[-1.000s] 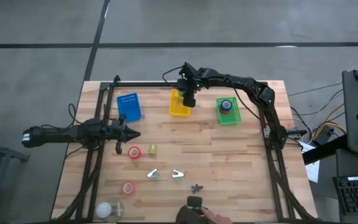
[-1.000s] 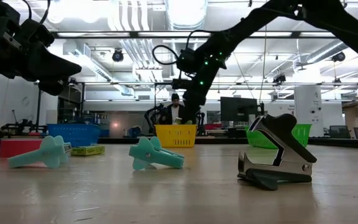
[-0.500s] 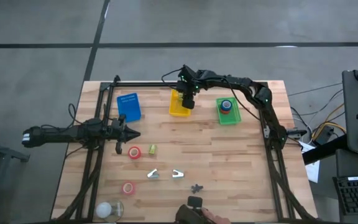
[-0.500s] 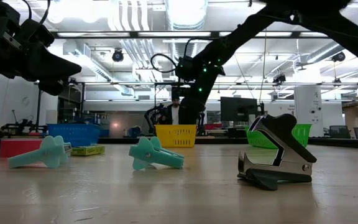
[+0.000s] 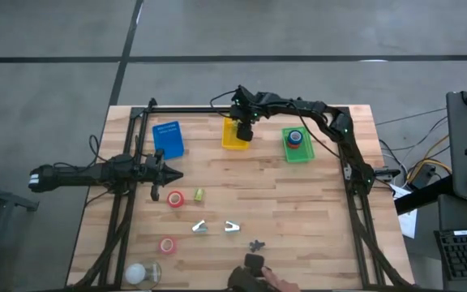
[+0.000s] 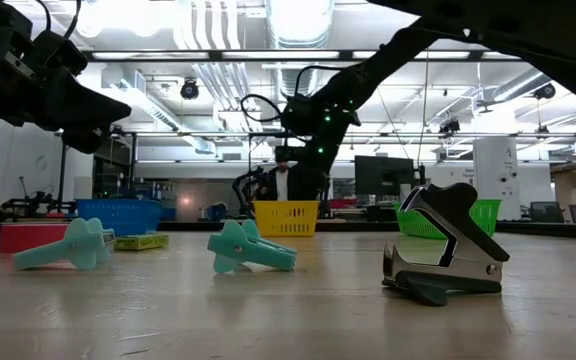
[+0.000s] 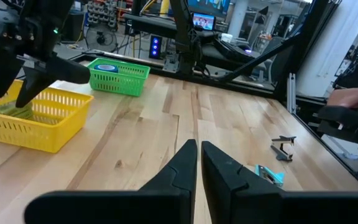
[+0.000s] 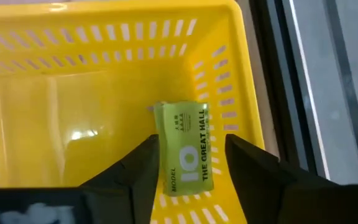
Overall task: Pick and place Stapler, Stapler remover, tape
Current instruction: Put the right staple box into the yellow bin, then put the staple box into the yellow bin
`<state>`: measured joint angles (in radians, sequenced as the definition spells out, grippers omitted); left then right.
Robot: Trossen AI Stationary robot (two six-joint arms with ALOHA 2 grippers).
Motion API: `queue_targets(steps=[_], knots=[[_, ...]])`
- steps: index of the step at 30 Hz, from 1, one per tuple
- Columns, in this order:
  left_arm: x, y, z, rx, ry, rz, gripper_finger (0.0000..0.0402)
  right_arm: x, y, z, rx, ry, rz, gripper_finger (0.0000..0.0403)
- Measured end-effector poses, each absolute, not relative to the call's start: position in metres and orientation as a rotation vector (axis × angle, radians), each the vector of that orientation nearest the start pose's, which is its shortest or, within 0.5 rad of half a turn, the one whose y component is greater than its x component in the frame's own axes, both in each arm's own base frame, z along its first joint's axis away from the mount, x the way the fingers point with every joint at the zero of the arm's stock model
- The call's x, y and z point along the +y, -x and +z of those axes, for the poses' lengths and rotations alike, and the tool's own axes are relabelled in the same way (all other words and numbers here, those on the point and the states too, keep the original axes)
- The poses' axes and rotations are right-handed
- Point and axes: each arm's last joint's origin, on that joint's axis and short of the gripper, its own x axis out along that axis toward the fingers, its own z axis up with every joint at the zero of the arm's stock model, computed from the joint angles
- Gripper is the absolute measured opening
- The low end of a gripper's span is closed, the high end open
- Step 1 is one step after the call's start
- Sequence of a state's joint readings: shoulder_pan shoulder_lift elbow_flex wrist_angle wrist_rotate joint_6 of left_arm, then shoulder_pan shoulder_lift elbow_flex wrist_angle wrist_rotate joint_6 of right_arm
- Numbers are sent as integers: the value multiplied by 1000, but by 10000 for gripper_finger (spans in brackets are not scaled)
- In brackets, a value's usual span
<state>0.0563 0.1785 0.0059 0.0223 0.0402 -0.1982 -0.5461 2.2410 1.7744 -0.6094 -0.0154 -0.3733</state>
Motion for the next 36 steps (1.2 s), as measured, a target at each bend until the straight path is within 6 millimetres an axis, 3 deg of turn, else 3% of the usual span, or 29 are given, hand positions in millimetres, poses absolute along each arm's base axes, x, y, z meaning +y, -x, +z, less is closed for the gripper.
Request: queue_targets(steps=[6,13,24,28,32,36], knots=[[5,-107,153,148,205,31,26,-240,-407,176,1120,52,-253,208],[5,-107,153,148,205,31,26,-222,-407,206,1067,70,-201,209],[5,-107,153,148,205,31,26,-146,-439,215,1006,148,-5,194],[5,-107,153,148,205,31,26,-113,-441,217,1062,148,64,186],[5,-107,153,148,205,31,26,-86,-438,219,1125,107,106,154],[5,-107,153,148,205,31,26,-67,-435,221,1125,46,165,70]])
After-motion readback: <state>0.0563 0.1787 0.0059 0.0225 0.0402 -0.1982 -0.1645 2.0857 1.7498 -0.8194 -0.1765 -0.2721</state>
